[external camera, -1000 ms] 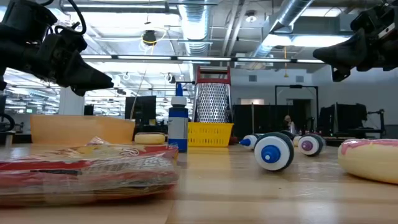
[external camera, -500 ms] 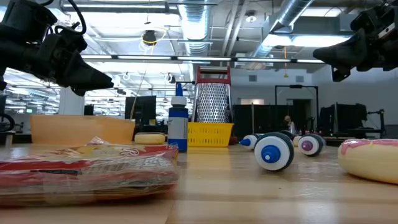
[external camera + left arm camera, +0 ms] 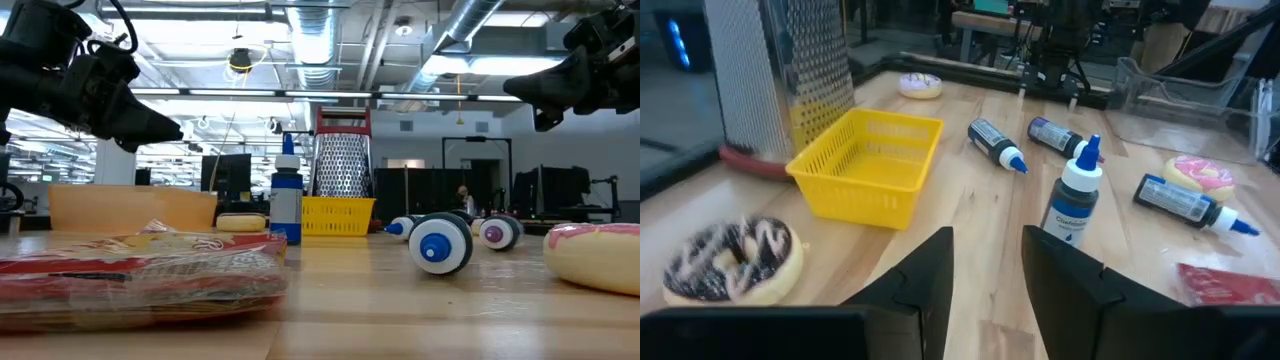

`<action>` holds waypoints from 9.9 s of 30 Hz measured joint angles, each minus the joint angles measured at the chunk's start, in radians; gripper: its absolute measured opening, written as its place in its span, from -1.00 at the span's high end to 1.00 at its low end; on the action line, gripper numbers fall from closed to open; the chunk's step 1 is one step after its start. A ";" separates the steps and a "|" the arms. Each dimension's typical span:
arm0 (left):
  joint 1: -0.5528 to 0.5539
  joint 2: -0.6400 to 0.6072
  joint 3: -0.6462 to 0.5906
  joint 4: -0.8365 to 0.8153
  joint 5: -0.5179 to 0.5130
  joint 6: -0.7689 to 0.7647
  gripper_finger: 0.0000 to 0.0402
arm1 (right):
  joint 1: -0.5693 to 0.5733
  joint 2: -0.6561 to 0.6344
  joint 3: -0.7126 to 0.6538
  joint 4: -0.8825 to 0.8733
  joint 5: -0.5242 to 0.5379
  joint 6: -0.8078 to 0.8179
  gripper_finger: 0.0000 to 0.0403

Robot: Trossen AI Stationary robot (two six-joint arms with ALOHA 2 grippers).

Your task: Pick & Place Food Item

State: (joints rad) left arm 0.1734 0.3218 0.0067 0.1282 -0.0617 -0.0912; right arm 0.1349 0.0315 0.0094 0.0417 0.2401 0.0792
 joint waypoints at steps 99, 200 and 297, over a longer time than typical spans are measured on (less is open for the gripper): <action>-0.507 0.163 0.326 0.568 -0.402 0.671 0.42 | -0.254 0.614 0.545 -0.025 -0.063 0.071 0.96; -0.559 0.126 0.326 0.558 -0.435 0.662 0.42 | -0.932 1.399 0.951 -0.924 -0.217 0.112 -0.22; -0.759 0.123 0.331 0.637 -0.563 0.636 0.42 | -0.883 1.851 1.310 -1.188 0.000 1.149 -0.08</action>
State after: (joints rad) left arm -0.5858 0.4448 0.3378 0.7650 -0.6250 0.5449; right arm -0.7483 1.8826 1.3190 -1.1458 0.2403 1.2282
